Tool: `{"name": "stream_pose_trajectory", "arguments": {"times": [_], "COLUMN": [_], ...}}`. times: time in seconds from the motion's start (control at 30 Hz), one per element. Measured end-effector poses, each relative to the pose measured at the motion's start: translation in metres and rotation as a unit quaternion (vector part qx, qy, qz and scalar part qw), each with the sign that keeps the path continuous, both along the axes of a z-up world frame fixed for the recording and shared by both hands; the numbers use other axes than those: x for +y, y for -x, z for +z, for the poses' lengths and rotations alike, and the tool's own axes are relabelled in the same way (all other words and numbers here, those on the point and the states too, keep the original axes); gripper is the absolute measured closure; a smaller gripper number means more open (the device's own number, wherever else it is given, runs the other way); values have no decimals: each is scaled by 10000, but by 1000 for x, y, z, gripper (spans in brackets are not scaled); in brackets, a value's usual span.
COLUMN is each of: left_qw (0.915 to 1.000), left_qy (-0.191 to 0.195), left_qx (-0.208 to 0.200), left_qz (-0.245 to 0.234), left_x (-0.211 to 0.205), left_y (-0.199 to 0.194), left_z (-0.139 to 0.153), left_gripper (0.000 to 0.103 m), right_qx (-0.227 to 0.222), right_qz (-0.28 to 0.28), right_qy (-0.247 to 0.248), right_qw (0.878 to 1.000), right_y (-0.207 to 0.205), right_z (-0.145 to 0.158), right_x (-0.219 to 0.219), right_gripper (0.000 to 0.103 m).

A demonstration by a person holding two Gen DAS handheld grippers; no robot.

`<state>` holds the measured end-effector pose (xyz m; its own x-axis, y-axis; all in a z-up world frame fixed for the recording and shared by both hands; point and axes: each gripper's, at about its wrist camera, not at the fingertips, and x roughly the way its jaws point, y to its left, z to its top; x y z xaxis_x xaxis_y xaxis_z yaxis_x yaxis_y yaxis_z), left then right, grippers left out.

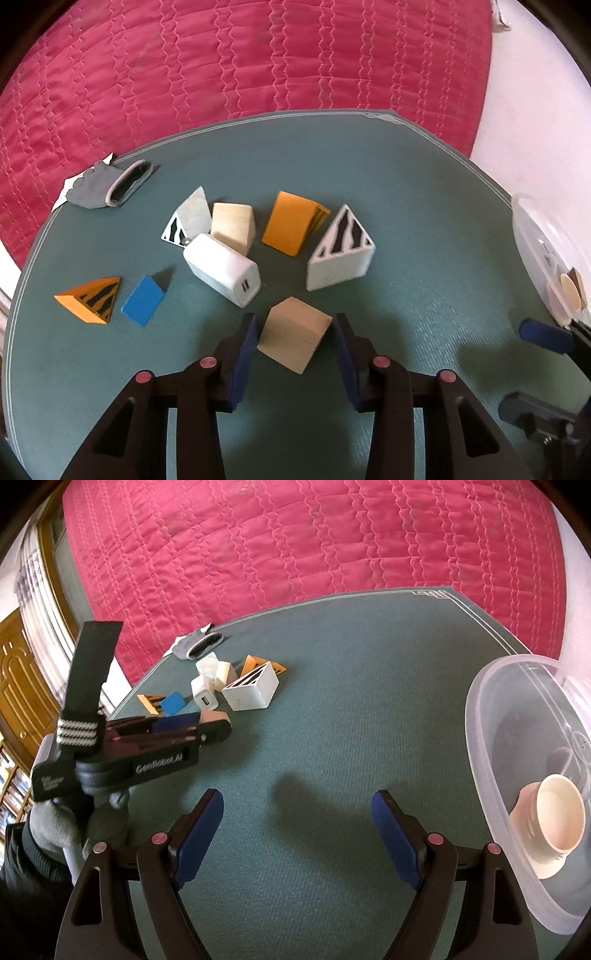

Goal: Organize rigid objects
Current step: 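Grasp the tan wooden cube with the left gripper and lift it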

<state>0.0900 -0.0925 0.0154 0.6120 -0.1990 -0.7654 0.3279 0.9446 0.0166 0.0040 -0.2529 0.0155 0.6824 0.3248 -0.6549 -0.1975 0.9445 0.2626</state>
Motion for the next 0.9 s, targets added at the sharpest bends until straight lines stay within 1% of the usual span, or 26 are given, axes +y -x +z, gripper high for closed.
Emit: {"name": "stream_pose_trajectory", "arguments": {"times": [0.17,0.27,0.33,0.47,0.5,0.57,0.6,0.77,0.9], "left_qw": [10000,9999,9999,9999,9999,10000,10000,9996,9987], "left_qy": [43,14,6,-30,-32,6,20,62,97], "left_qx": [40,30,28,4,-2,4,1,4,-186], "left_qz": [35,101,145,131,123,89,84,266,465], "left_x": [-1,-3,-3,-3,-3,-3,-2,8,21], "left_y": [9,7,4,3,4,4,6,12,23], "left_z": [0,1,0,0,0,0,1,5,16], "left_gripper": [60,59,55,55,55,61,62,62,63], "right_qx": [26,25,24,30,34,42,35,-18,-84], "right_qz": [-2,-3,-2,-9,-17,-44,-55,-108,-31], "right_qy": [-13,-14,-14,-14,-16,-18,-10,116,298], "right_qw": [10000,10000,10000,10000,10000,10000,10000,9999,9995], "right_y": [-1,-2,-2,-2,-2,-2,-2,0,-2], "right_z": [-1,-1,-1,-1,-1,-1,-1,0,3], "right_x": [-1,-1,-1,-1,-2,-3,-3,0,7], "right_gripper": [20,20,20,20,20,20,20,20,20]}}
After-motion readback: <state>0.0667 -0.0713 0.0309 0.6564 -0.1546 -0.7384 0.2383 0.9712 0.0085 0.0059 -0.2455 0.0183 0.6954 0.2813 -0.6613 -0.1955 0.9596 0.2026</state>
